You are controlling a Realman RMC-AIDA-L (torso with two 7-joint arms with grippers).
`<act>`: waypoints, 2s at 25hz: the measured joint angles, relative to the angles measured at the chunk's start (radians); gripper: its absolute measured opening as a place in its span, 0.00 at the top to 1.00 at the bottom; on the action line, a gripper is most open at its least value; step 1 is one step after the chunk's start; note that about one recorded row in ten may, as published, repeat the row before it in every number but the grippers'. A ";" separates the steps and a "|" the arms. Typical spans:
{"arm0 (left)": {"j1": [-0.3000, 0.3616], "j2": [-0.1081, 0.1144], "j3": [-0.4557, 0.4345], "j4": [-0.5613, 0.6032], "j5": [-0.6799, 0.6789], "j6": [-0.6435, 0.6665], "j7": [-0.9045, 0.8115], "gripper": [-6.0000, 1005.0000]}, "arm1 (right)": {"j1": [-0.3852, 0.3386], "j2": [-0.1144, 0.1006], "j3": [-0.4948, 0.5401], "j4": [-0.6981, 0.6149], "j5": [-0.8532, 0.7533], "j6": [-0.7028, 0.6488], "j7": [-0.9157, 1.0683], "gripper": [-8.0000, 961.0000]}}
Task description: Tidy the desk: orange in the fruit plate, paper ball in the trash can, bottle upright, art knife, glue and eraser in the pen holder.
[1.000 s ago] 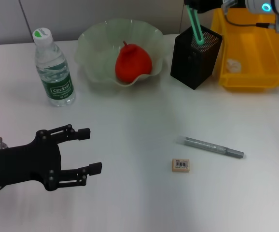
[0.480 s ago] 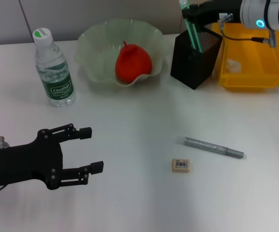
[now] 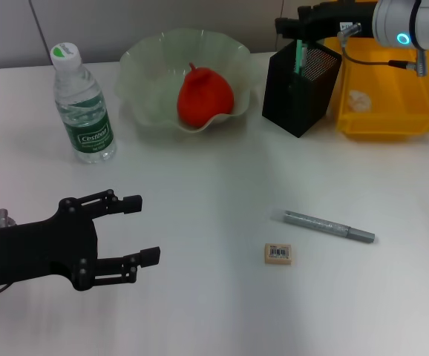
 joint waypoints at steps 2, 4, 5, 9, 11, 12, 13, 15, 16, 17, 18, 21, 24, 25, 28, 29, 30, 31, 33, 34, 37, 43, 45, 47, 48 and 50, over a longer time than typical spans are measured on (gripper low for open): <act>0.001 0.000 0.000 -0.001 0.000 0.000 0.000 0.18 | -0.014 0.000 -0.003 -0.036 0.000 -0.014 0.022 0.64; 0.001 0.000 0.000 -0.001 0.000 0.000 0.000 0.18 | -0.026 0.002 -0.007 -0.066 0.000 -0.031 0.036 0.54; 0.002 0.000 0.000 -0.001 0.000 0.001 0.000 0.18 | -0.042 0.005 -0.009 -0.102 0.000 -0.053 0.053 0.50; 0.006 0.002 0.000 -0.001 0.000 0.004 0.000 0.18 | -0.103 0.008 -0.013 -0.293 -0.037 -0.203 0.171 0.35; 0.007 0.002 0.000 -0.001 0.000 0.005 0.001 0.18 | -0.116 0.005 -0.013 -0.392 -0.101 -0.305 0.275 0.35; 0.007 0.002 0.000 -0.001 0.000 0.005 0.001 0.18 | -0.114 0.003 -0.012 -0.484 -0.192 -0.432 0.377 0.35; 0.008 0.002 0.000 -0.001 0.000 0.005 0.002 0.18 | -0.114 0.003 -0.012 -0.484 -0.192 -0.432 0.377 0.35; 0.007 0.003 0.000 -0.001 0.000 0.006 0.003 0.18 | -0.097 0.002 -0.013 -0.558 -0.272 -0.556 0.443 0.35; 0.006 0.003 0.000 -0.001 0.000 0.006 0.003 0.18 | -0.083 0.002 -0.017 -0.591 -0.313 -0.620 0.468 0.35; 0.005 0.003 0.000 -0.001 0.000 0.007 0.002 0.18 | -0.048 0.002 -0.041 -0.626 -0.391 -0.740 0.514 0.35; 0.005 0.003 0.000 -0.001 0.000 0.007 0.002 0.18 | -0.048 0.002 -0.041 -0.626 -0.391 -0.740 0.514 0.35; 0.004 0.003 0.000 -0.001 0.000 0.007 0.002 0.18 | 0.016 0.001 -0.093 -0.617 -0.491 -0.879 0.563 0.35; 0.004 0.003 0.001 -0.001 0.000 0.007 0.002 0.18 | 0.070 0.001 -0.129 -0.552 -0.553 -0.955 0.573 0.35; 0.003 0.002 0.001 -0.001 0.000 0.007 0.002 0.18 | 0.088 0.002 -0.142 -0.517 -0.562 -0.966 0.573 0.35; 0.003 0.002 0.000 -0.002 0.000 0.007 0.003 0.18 | 0.128 0.004 -0.175 -0.414 -0.571 -0.967 0.567 0.35; 0.003 0.002 0.000 -0.002 0.000 0.007 0.003 0.18 | 0.137 0.004 -0.187 -0.375 -0.573 -0.961 0.560 0.35; 0.003 0.002 0.000 -0.002 0.000 0.007 0.003 0.18 | 0.146 0.005 -0.198 -0.339 -0.575 -0.946 0.551 0.35; 0.003 0.002 0.000 -0.002 0.000 0.007 0.002 0.18 | 0.154 0.005 -0.209 -0.309 -0.577 -0.931 0.542 0.35; 0.004 0.002 0.000 -0.002 0.000 0.008 0.002 0.18 | 0.166 0.006 -0.234 -0.252 -0.580 -0.896 0.528 0.35; 0.004 0.002 0.000 -0.002 0.000 0.008 0.002 0.18 | 0.171 0.007 -0.248 -0.227 -0.581 -0.878 0.521 0.35; 0.006 0.002 0.000 -0.002 0.000 0.008 0.002 0.18 | 0.183 0.009 -0.307 -0.165 -0.582 -0.813 0.500 0.35; 0.003 0.000 0.000 -0.015 0.000 0.006 0.004 0.18 | 0.188 0.015 -0.346 -0.106 -0.575 -0.734 0.463 0.35; 0.003 0.000 0.000 -0.018 0.000 0.003 0.005 0.18 | 0.194 0.017 -0.350 -0.075 -0.568 -0.707 0.447 0.35; 0.002 0.000 0.000 -0.018 0.000 0.002 0.006 0.18 | 0.199 0.018 -0.364 -0.033 -0.536 -0.682 0.428 0.35; 0.002 0.000 0.000 -0.018 0.000 0.002 0.006 0.18 | 0.199 0.018 -0.364 -0.033 -0.536 -0.682 0.428 0.35; 0.002 0.000 0.000 -0.018 0.000 0.002 0.005 0.18 | 0.200 0.018 -0.377 -0.019 -0.526 -0.671 0.423 0.35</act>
